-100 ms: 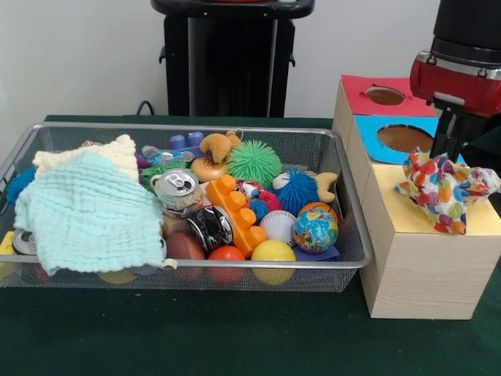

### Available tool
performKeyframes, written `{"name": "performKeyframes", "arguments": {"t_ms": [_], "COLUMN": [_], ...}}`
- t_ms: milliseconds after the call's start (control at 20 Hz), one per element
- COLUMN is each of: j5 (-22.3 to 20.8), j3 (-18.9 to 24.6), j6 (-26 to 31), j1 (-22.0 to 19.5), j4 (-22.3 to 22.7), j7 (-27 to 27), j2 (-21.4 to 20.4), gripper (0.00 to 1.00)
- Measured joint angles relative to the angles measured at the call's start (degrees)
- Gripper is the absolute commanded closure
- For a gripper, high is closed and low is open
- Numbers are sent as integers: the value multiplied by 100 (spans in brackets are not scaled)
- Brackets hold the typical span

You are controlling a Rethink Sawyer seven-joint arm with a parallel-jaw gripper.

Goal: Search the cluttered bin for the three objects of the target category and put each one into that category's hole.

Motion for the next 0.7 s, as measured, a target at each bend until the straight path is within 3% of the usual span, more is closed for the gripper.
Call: {"name": "performKeyframes", "arguments": {"t_ms": [700], "j5": [76], "j3": [-44], "j6": [-55], "j1": [5], "j4": [-79], "j7": [0], "j2": [81], "gripper": [100]}}
